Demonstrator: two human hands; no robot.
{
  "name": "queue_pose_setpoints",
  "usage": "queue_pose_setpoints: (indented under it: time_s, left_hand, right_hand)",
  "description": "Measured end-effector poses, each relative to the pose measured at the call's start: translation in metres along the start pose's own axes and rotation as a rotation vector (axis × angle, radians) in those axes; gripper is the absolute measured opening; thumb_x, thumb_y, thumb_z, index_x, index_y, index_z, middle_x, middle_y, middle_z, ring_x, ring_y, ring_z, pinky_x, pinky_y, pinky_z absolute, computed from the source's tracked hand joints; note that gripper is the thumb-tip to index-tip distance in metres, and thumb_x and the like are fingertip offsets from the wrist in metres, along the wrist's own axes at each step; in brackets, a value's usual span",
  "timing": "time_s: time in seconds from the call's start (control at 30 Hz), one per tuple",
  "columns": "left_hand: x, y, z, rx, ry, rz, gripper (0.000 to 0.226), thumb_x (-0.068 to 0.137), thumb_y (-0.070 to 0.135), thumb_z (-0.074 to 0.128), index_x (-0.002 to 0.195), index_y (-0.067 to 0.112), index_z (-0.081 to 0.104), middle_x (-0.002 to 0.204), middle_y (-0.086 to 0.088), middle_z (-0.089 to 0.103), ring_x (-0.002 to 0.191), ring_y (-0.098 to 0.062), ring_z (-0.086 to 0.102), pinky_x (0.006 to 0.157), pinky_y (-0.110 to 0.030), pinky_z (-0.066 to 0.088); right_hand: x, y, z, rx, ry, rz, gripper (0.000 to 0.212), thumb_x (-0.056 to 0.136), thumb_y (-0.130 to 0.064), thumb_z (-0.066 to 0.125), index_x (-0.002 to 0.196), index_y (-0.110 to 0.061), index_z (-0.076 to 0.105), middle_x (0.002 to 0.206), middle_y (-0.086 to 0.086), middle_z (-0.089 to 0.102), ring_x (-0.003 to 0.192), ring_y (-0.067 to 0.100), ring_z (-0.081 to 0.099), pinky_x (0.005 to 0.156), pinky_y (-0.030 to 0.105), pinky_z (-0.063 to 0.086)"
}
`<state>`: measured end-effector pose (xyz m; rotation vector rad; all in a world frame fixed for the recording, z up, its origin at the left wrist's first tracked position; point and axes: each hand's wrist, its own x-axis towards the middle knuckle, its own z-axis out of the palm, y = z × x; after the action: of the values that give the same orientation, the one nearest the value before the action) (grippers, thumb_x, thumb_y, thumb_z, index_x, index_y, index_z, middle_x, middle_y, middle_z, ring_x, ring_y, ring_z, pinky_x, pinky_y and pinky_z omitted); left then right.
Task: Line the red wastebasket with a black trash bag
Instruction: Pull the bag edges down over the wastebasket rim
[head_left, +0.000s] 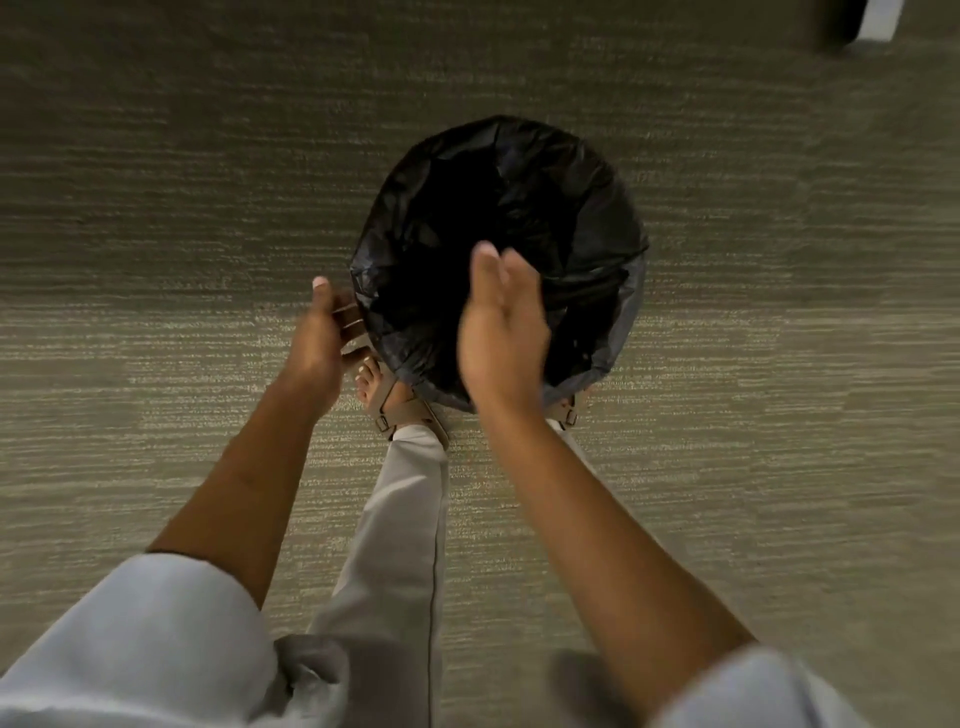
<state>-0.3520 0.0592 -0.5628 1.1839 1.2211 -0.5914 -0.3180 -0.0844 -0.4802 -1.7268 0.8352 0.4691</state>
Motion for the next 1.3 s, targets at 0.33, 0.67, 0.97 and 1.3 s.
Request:
queue_pose_setpoints:
  time_s: [0.33, 0.67, 0.97, 1.3]
  left_hand:
    - [-0.002, 0.002, 0.014, -0.044, 0.077, -0.047, 0.045, 0.099, 0.054, 0.034, 0.087, 0.023, 0.065, 0.1, -0.001, 0.07, 0.098, -0.02, 0.064, 0.083, -0.041, 0.051]
    - [-0.02, -0.039, 0.037, -0.456, 0.057, -0.383, 0.045, 0.097, 0.049, 0.036, 0.1, 0.011, 0.059, 0.109, -0.012, 0.062, 0.099, -0.027, 0.06, 0.091, -0.044, 0.053]
    - [-0.015, -0.047, 0.036, -0.606, 0.114, -0.286, 0.048, 0.103, 0.046, 0.029, 0.107, 0.009, 0.061, 0.11, -0.014, 0.067, 0.103, -0.029, 0.064, 0.082, -0.043, 0.055]
    - [-0.009, -0.051, 0.032, -0.642, 0.15, -0.296, 0.052, 0.099, 0.052, 0.036, 0.108, 0.006, 0.06, 0.116, -0.013, 0.065, 0.112, -0.031, 0.062, 0.1, -0.052, 0.05]
  right_hand:
    - [0.092, 0.046, -0.152, -0.179, 0.168, 0.155, 0.049, 0.099, -0.049, 0.044, 0.132, -0.014, 0.05, 0.123, -0.001, 0.059, 0.111, 0.014, 0.056, 0.105, 0.034, 0.043]
    - [0.123, 0.05, -0.132, 0.13, -0.044, 0.461, 0.065, 0.098, -0.062, 0.024, 0.127, -0.016, 0.061, 0.129, 0.01, 0.064, 0.121, 0.027, 0.058, 0.108, 0.05, 0.043]
    - [0.127, 0.054, -0.139, 0.317, -0.031, 0.564, 0.063, 0.099, -0.06, 0.03, 0.103, -0.01, 0.067, 0.115, 0.013, 0.069, 0.11, 0.028, 0.064, 0.096, 0.047, 0.051]
    - [0.074, 0.048, -0.093, -0.55, 0.102, -0.746, 0.027, 0.094, -0.024, 0.053, 0.109, -0.005, 0.064, 0.108, 0.01, 0.064, 0.099, 0.022, 0.061, 0.087, 0.037, 0.052]
